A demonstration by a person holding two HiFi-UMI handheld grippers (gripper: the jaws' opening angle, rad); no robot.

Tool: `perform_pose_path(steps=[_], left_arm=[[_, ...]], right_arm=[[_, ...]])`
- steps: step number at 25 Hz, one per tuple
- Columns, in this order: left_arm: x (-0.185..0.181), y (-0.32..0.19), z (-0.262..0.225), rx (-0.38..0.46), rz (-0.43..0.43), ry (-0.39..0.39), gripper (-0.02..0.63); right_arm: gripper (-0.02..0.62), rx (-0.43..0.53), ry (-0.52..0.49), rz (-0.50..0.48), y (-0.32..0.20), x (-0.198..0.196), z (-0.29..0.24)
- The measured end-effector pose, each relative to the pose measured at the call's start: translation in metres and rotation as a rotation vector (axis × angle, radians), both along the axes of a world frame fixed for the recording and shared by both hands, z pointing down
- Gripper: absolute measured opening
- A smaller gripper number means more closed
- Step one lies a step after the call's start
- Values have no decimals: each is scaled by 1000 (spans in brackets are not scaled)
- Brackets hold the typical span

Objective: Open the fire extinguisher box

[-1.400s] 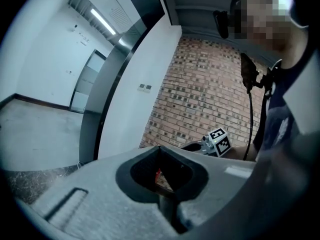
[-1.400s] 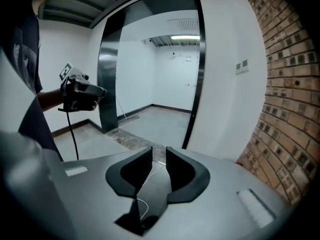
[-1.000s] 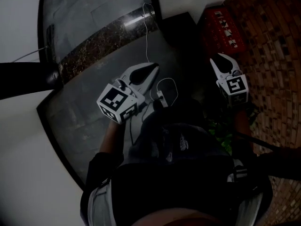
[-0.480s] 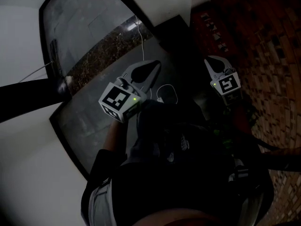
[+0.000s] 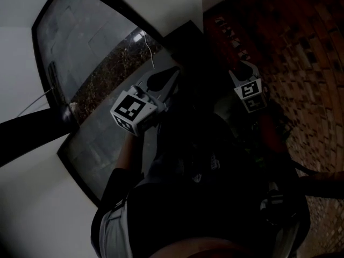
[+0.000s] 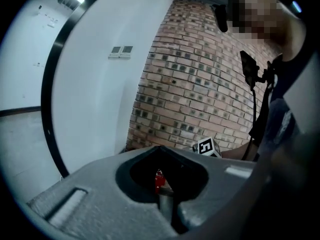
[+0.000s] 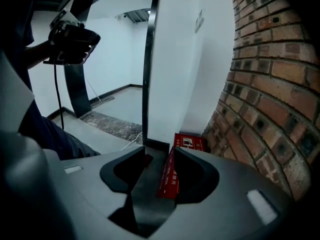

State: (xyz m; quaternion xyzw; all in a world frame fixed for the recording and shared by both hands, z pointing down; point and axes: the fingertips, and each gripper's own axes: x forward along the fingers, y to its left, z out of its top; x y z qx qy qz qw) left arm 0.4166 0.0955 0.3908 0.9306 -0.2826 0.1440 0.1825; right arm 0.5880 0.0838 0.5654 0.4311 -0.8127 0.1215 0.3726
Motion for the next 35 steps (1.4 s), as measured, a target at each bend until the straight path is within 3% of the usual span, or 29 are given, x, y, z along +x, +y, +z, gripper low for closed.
perform_pose_path(steps=[5,13,18,24,29,35], left_arm=[[4,-54,10,-13,74,38,-2],[-4,-140,25,-61,234,54,-2],[1,-166,39,-79,348,3,-2],[28,-173,57,-127,415,-56,-2],[54,-171,62,-141,427,-75,-2],[61,-170,71,-170,391,-118,-2]], right_arm=[[178,-38,103,82,-27,11,39],[186,-240,265,197,-50,20,131],[186,-350,301,310,-44,32,174],[186,-407,287,354,-55,50,204],[186,-447,302,330,-51,59,240],[186,-486,313,317,-42,69,262]])
